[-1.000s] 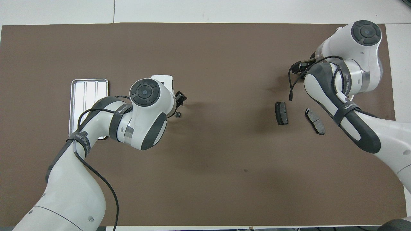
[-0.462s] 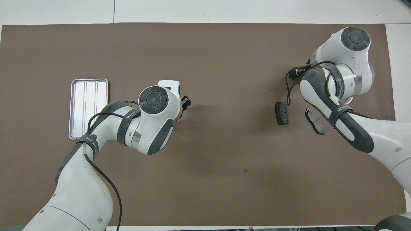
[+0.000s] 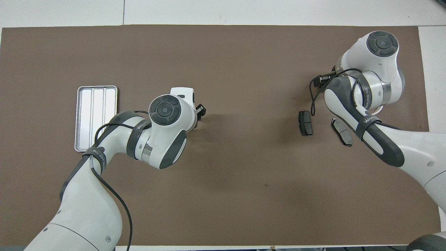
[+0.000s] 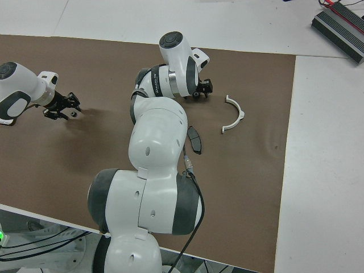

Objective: Pick bearing gear from pile to tray

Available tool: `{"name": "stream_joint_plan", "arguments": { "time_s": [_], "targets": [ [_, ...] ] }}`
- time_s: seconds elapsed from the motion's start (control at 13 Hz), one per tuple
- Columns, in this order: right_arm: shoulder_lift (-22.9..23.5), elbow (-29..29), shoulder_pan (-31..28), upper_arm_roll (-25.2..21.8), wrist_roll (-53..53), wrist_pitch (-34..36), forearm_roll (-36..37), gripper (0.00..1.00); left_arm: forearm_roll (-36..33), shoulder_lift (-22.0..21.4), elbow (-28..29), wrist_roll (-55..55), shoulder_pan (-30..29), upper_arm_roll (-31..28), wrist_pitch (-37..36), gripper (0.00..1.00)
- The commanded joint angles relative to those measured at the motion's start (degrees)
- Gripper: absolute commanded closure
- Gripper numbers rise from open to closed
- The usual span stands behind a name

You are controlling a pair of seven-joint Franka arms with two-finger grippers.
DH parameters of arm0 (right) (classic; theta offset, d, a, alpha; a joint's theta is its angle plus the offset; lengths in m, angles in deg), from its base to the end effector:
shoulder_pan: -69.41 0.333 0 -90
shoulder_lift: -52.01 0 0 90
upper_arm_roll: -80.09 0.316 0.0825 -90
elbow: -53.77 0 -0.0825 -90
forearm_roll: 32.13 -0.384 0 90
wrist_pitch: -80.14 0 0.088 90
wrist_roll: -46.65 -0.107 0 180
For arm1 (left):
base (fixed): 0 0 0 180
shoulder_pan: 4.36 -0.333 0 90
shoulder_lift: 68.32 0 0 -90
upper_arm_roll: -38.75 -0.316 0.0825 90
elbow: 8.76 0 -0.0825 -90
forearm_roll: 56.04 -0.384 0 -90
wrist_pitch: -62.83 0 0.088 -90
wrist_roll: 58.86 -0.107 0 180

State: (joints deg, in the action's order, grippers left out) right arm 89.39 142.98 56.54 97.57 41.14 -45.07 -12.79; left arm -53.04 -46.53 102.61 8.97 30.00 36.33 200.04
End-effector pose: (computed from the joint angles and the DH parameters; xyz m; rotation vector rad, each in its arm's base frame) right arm 0.7028 0.0122 0.2785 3.0445 0.1800 0.0332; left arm 0.5302 -0.3325 0.2930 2.9072 0.9958 0.0454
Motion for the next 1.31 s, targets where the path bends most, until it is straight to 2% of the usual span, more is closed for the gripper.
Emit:
{"name": "stream_joint_plan", "arguments": {
  "time_s": [0.0, 0.08, 0.15, 0.38, 0.62, 0.77, 0.92, 1.15, 1.23],
  "targets": [
    [-0.1, 1.6, -1.4, 0.4, -1.3, -1.5, 1.7, 0.78, 0.7, 0.1, 0.9, 0.3, 1.1, -0.8, 0.9, 0.72],
    [-0.1, 1.6, -1.6, 0.4, -1.3, -1.5, 1.6, 0.9, 0.7, 0.1, 0.8, 0.3, 1.0, -0.8, 0.6, 0.85],
    [-0.1, 1.6, -1.8, 0.4, -1.3, -1.5, 1.6, 1.0, 0.7, 0.1, 0.8, 0.3, 1.1, -0.8, 0.5, 0.91],
    [-0.1, 1.7, -1.9, 0.4, -1.3, -1.5, 1.6, 1.0, 0.5, -0.1, 0.8, 0.5, 1.3, -1.0, -1.4, 0.98],
    [-0.7, 0.4, -1.7, 0.4, -1.0, 0.0, 1.6, 1.0, -1.7, -0.3, -1.1, 0.2, 1.4, -1.4, -8.7, 1.0],
    [-2.6, -2.4, -1.0, 0.9, -0.6, 6.5, 1.6, 1.0, -3.7, -0.5, -4.1, -1.0, 0.5, -1.4, -15.3, 1.0],
    [-6.0, -5.9, -0.8, 3.4, 0.1, 15.7, 1.0, 1.0, -3.8, -2.0, -4.3, -6.0, -2.3, -1.5, -16.0, 1.0],
    [-11.9, -8.2, -1.0, 7.3, 0.4, 25.1, 0.4, 1.0, -3.7, -8.6, -1.9, -19.4, -7.7, -1.4, -19.1, 1.0],
    [-13.6, -9.0, -1.0, 8.4, 0.2, 27.5, -0.9, 1.0, -3.7, -9.6, -1.5, -24.4, -10.1, -1.4, -20.3, 1.0]
  ]
}}
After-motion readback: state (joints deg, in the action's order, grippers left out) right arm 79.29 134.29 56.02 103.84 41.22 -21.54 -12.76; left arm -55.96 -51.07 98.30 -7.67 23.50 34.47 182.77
